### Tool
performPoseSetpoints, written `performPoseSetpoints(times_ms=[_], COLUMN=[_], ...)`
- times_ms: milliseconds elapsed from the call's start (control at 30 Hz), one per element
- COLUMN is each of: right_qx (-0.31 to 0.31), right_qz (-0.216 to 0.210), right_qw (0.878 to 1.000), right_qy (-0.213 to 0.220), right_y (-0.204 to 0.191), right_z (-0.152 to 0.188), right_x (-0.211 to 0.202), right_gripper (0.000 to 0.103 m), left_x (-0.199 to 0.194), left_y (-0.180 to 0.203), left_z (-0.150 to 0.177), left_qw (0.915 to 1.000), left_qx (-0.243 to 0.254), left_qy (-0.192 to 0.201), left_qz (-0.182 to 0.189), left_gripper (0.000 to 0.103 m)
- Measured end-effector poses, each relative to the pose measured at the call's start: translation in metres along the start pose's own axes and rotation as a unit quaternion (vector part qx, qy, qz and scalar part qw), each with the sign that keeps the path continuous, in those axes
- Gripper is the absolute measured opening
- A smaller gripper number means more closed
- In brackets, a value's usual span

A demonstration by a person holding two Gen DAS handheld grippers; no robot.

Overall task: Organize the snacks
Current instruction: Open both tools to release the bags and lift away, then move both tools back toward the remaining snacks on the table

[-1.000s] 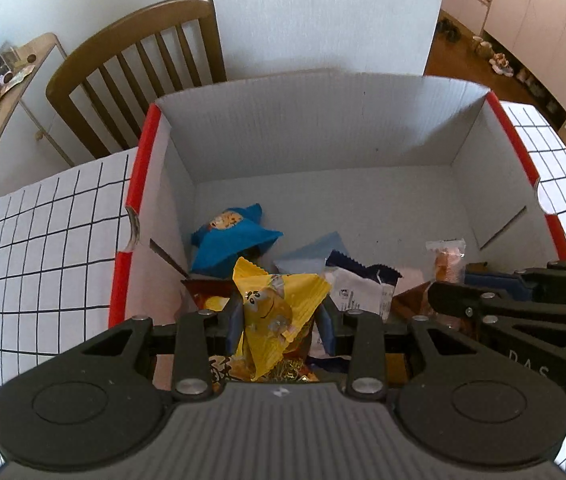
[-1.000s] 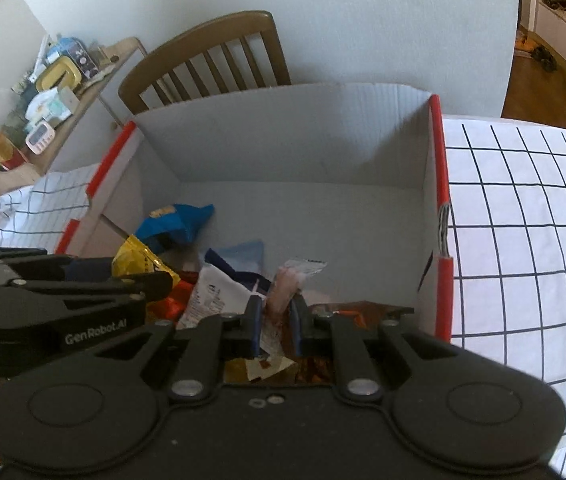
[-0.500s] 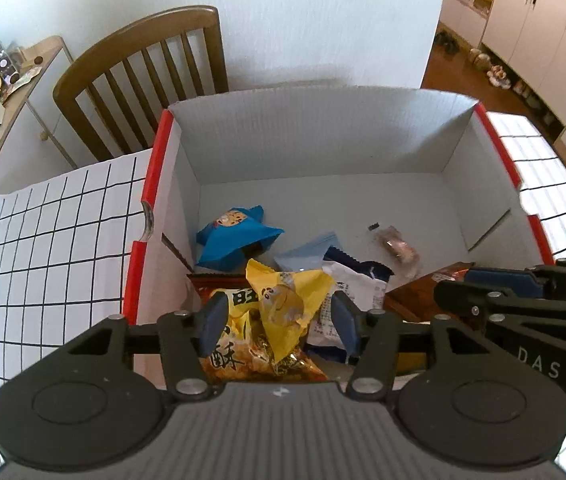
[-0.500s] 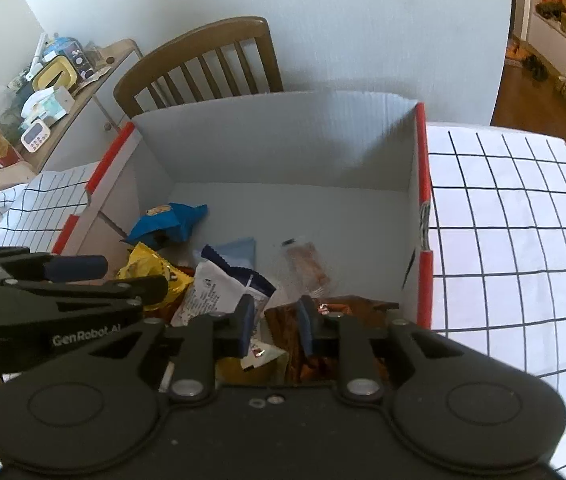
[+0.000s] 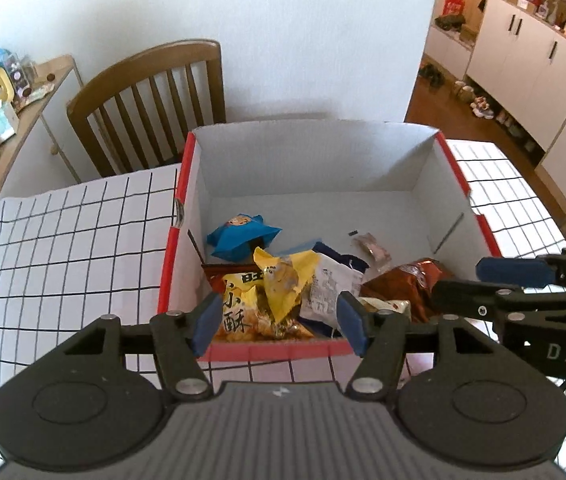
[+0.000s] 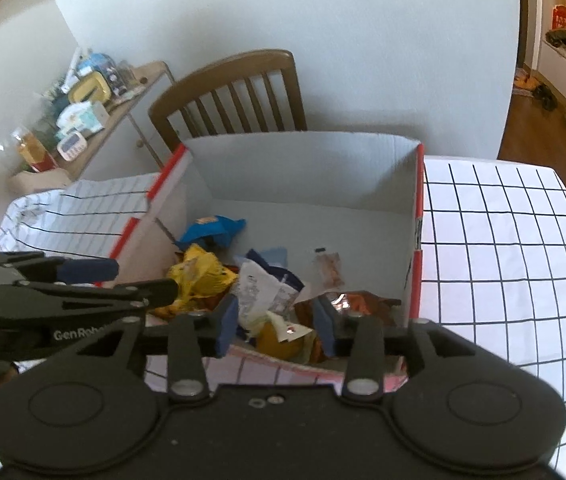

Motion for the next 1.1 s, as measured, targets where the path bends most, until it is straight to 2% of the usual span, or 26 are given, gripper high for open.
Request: performPoseSetpoints(times_ms=[100, 467, 533, 633, 733, 867, 1000, 1100], right_qx=[-0.010, -0.047, -0.049, -0.056, -0.060, -0.066, -0.068, -0.065], right_qz=[-0.002, -0.014, -0.018, -0.022, -0.032, -0.037, -0.038, -0.043], right_qw=[1.000, 0.998, 0.997, 0.996, 0.996, 0.995, 0.995, 0.995], right_qy=[0.012, 0.048, 0.052, 0.060, 0.062, 0.063, 0.065, 0.058], right_y=[-0.006, -0.027, -0.030, -0.034, -0.038, -0.041, -0.042, -0.041], right_z=[0.003, 0.021, 0.026, 0.034, 0.044, 0.058, 0.073, 0.087], right_x=[-0.014, -0.058, -0.065, -0.075, -0.083, -0.091, -0.095, -0.096], right_gripper=[0.062, 0.081, 0.083, 0.087, 0.091, 0.094, 0.102, 0.103], left_x=[-0.015, -0.067, -0.076, -0.089, -0.097, -0.106, -0.109, -0.107], left_y=[0.000, 0.010, 0.012, 0.015, 0.015, 0.015, 0.016, 0.017], left_z=[0.004, 0.022, 0.027, 0.037, 0.050, 0.070, 0.089, 0.104], left_qw=[0.9999, 0.9983, 0.9977, 0.9969, 0.9967, 0.9967, 0.9967, 0.9970], left_qx=[0.004, 0.006, 0.005, 0.009, 0.004, -0.002, -0.017, -0.030], left_qy=[0.012, 0.055, 0.063, 0.073, 0.075, 0.074, 0.068, 0.058], left_qz=[0.000, 0.018, 0.024, 0.026, 0.031, 0.035, 0.041, 0.042], left_gripper=[0.062, 0.063, 0.070, 0.073, 0.080, 0.080, 0.087, 0.087])
Point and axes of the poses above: each gripper's, at about its wrist camera, not at the fingertips, and x roughly the way its jaws point, y to its right, z to its underside, the point moved 9 cm from there along x, roughly the way its jaws point, and after that the axes turned 5 degrees about x, right-handed, at the moved point
